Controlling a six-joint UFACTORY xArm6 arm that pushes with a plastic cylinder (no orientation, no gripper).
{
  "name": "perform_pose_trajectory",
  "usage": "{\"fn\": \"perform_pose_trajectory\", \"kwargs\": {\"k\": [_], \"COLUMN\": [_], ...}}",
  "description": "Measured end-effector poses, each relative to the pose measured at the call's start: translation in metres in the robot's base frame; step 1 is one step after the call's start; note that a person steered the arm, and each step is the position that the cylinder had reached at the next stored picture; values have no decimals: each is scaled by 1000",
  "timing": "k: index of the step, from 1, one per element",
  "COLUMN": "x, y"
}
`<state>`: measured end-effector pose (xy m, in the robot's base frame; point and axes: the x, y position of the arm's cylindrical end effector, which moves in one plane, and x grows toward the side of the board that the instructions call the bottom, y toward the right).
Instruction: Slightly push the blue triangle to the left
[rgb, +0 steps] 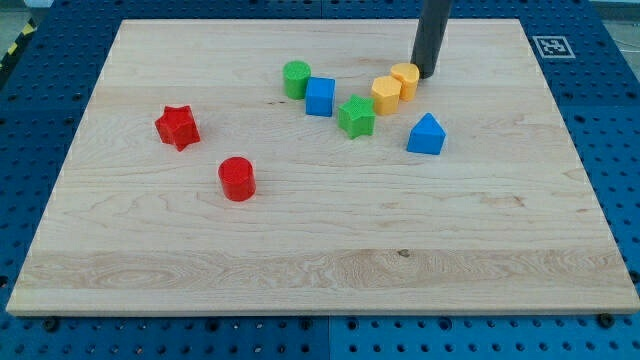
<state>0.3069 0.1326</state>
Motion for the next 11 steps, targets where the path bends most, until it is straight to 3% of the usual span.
{"fn": "perform_pose_trajectory", "kwargs": {"k": [4,6,7,11], "x": [26,-23,-12,82], "y": [0,36,72,43]}}
